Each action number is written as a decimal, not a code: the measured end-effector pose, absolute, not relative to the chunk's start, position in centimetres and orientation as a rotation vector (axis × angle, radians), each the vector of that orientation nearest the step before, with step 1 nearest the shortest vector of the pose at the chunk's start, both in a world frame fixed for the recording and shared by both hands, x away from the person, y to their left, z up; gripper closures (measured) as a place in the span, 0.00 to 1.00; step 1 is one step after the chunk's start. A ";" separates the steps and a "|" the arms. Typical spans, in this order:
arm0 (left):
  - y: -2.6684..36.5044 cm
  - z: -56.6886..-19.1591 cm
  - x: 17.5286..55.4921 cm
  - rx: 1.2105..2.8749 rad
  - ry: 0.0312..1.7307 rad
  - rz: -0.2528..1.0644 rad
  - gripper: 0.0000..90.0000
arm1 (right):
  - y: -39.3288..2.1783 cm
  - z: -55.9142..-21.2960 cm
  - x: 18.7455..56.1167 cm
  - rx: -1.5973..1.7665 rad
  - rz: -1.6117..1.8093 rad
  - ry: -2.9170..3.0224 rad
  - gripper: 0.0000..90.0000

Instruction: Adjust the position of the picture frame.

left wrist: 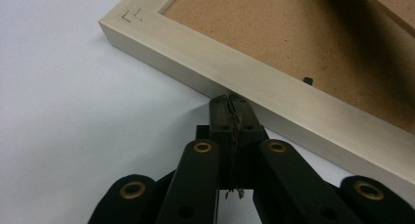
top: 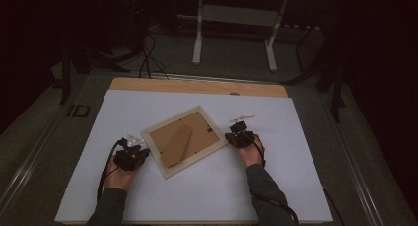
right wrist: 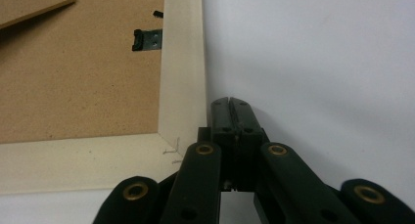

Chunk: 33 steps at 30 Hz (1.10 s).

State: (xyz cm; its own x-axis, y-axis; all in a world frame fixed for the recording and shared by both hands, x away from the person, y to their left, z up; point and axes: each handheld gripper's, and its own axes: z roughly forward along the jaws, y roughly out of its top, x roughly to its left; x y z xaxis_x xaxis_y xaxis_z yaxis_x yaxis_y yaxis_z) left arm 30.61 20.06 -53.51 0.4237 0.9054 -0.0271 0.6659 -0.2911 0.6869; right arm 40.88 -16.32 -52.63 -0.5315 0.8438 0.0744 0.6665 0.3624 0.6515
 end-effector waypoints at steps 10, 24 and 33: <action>19.9 -53.5 30.6 2.047 1.338 0.493 1.00 | -16.5 -52.6 40.1 1.324 0.926 2.373 1.00; 19.8 -53.4 30.7 2.017 1.392 0.469 1.00 | -16.7 -52.8 38.8 1.336 0.959 2.355 1.00; 19.7 -53.4 30.8 1.997 1.417 0.441 1.00 | -16.9 -52.9 38.3 1.344 0.979 2.345 1.00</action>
